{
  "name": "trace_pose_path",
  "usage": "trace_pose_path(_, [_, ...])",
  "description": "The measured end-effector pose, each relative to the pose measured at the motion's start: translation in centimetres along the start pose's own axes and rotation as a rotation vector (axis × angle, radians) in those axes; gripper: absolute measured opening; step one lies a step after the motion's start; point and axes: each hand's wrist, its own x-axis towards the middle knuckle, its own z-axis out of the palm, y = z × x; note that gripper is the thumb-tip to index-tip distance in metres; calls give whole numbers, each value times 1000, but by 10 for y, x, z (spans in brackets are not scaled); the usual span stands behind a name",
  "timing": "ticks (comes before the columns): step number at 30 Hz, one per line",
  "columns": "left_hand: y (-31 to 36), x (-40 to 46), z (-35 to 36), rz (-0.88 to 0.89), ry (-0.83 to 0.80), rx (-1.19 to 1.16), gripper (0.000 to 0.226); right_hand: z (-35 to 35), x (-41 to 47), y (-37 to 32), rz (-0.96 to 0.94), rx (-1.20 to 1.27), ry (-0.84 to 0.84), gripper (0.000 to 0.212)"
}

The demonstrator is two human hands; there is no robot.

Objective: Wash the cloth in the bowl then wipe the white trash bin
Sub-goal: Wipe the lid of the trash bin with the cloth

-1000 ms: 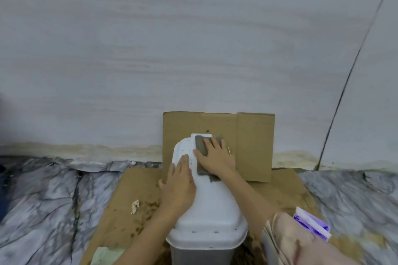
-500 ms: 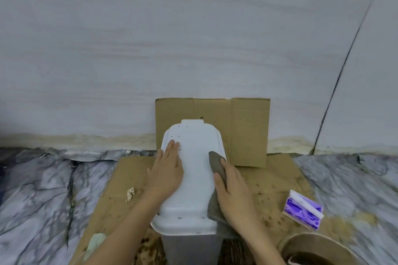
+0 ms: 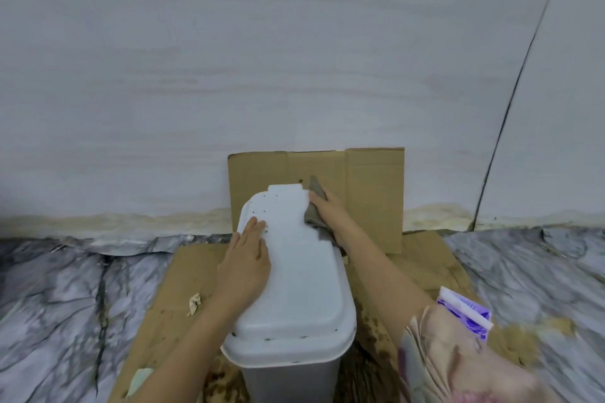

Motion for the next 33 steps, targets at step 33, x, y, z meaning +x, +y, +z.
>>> trace_pose_path(33, [-62,-1,-57,-29,49,-180,43,79,-184,30,-280,-140,-32,50])
